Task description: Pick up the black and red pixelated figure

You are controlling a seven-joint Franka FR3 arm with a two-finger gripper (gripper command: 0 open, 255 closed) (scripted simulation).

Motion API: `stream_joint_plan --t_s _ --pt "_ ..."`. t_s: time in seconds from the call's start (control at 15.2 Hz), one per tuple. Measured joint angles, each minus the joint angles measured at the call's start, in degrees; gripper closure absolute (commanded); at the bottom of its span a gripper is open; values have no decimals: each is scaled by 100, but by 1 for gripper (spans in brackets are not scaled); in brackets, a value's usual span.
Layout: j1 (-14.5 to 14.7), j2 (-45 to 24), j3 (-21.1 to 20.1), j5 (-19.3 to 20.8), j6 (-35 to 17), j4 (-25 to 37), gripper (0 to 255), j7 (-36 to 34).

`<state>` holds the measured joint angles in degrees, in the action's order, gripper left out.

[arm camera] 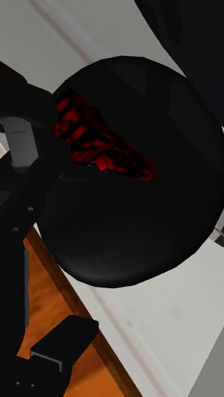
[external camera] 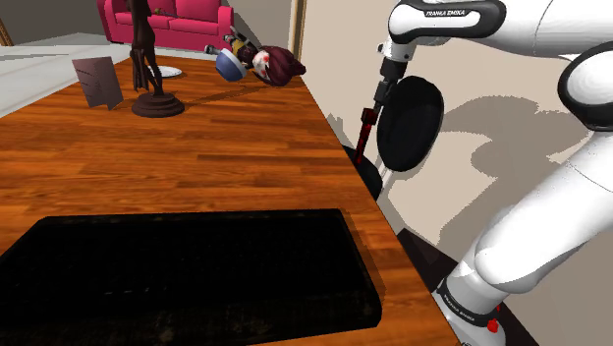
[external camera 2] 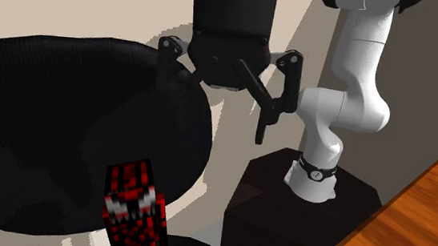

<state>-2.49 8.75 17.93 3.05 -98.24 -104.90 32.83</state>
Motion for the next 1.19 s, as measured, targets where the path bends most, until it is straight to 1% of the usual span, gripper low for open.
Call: stream_joint_plan --t_s 0.26,0.46,0.59,0.79,1.06,1.12,1.19 --pt "-144 -962 254 -337 71 907 0 582" --pt "-344 -1810 377 -669 248 1815 0 1004" --pt "-448 -2139 404 -796 324 2167 0 1167" --pt "-471 -2224 404 -831 169 2084 0 1218" --pt "-441 -2183 393 -819 -146 1729 0 1210" --pt "-441 -2191 392 -822 -174 1709 255 1212" --pt "-442 -2192 392 -824 -190 1695 255 1215"
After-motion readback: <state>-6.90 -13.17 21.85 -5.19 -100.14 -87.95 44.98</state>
